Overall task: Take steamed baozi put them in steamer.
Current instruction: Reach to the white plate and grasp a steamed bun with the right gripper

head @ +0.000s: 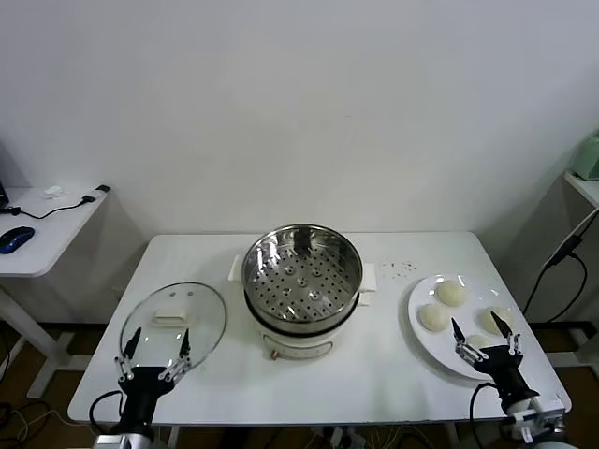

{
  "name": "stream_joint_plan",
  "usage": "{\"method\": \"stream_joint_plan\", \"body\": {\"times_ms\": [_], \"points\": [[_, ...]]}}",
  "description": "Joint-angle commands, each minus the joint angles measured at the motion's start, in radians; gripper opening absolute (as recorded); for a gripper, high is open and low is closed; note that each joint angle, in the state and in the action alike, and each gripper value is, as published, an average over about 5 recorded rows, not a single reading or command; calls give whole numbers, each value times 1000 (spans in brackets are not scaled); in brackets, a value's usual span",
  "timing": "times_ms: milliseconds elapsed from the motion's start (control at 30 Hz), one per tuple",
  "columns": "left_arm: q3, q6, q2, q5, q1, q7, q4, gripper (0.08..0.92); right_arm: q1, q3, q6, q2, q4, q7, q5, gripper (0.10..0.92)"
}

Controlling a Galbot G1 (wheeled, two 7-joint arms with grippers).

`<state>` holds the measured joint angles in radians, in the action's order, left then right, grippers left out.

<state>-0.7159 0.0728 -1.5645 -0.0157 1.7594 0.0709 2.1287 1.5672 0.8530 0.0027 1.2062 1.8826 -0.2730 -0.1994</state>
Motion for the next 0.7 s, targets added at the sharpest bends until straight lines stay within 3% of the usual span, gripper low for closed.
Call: {"method": "stream_joint_plan", "body": {"times_ms": [33, 233, 400, 533, 700], "points": [[-1, 0, 1, 1, 0, -2, -1, 823, -53, 9, -70, -193, -28, -134, 114, 823], [20, 13, 5, -8, 12, -26, 0, 823, -207, -119, -258, -578, -133, -374, 147, 823], [45, 33, 3, -13, 30, -36, 6, 823, -529, -443, -261, -807, -287, -562, 198, 823], [57, 44, -1, -18, 38, -45, 1, 823, -904, -820, -215, -881, -438, -679, 242, 823], [66, 54, -7, -19, 47, -50, 2, 823, -1332, -1280, -136, -837, -630, -784, 331, 823]]}}
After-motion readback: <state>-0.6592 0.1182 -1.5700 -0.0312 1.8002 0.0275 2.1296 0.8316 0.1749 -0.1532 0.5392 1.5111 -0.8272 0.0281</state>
